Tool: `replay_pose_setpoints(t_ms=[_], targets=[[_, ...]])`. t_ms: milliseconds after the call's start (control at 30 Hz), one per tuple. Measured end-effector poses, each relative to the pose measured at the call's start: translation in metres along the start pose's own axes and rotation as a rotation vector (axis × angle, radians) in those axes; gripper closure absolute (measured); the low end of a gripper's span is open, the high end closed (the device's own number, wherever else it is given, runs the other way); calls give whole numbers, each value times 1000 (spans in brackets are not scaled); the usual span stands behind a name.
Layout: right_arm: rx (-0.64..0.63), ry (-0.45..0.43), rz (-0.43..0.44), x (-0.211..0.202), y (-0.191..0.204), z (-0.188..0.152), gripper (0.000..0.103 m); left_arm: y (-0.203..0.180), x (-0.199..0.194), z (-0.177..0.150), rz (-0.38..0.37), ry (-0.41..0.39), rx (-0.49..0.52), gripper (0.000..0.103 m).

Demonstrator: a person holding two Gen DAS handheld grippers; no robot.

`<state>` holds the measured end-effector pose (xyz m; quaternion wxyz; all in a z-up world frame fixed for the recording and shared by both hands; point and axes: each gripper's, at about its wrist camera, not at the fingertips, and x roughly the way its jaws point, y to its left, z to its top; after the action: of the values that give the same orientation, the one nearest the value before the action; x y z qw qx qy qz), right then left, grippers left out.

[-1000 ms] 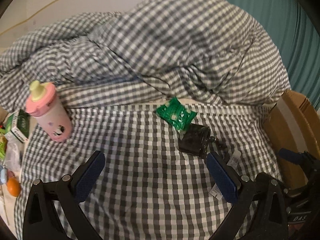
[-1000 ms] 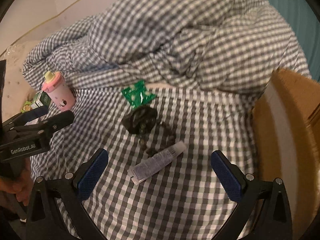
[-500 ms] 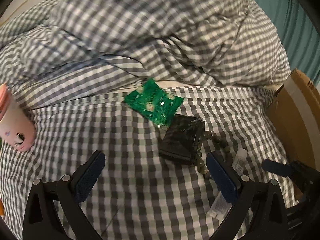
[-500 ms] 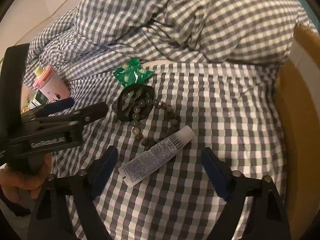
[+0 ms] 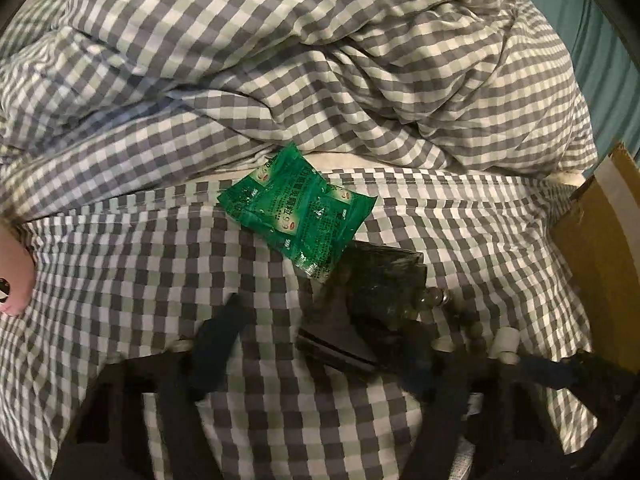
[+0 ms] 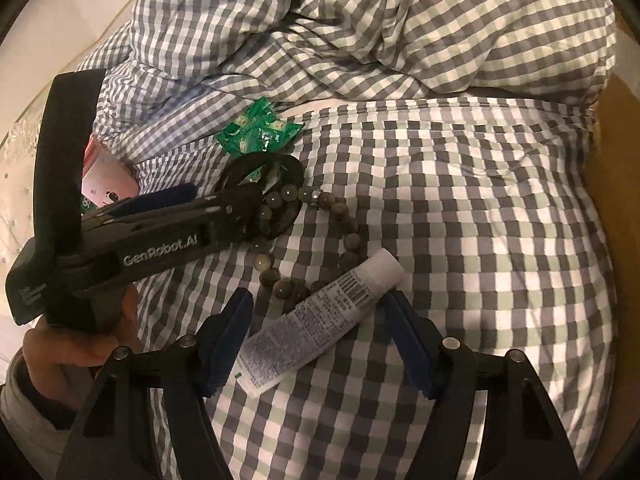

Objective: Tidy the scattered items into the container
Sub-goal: 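Grasp the black cable coil with the left gripper while the right grasps the white toothpaste tube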

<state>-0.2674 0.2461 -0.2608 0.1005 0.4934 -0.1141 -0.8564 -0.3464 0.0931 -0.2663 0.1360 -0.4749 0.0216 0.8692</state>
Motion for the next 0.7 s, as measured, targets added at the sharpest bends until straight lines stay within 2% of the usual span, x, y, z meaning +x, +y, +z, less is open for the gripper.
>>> replay_pose_setpoints(t_ms=[33,200,267,300,367,433,600,700], targets=[[-3,1,0,2,1,1,35,-1,3,-1,9,9,7,67],[-10,-4,-5,9,8,5,34,6,3,-5,-17,-13,-5,68],[-20,-5,-13,11,11,6,34,10,0,-6,1,-28,-4,78],[-28,-6,-19,11,13,6,36,13,-2,-6,6,-30,-7,91],[-42,-7,-31,12,16,6,46,21,-6,-7,-2,-36,-29,92],[-54,-7,-33,13,18,4,64,27,-12,-8,11,-47,-38,92],[-63,-11,-27,9,23,2,74,46,-26,-15,16,-64,-65,92],[-60,-12,-17,5,24,-1,76,53,-39,-20,19,-81,-90,92]])
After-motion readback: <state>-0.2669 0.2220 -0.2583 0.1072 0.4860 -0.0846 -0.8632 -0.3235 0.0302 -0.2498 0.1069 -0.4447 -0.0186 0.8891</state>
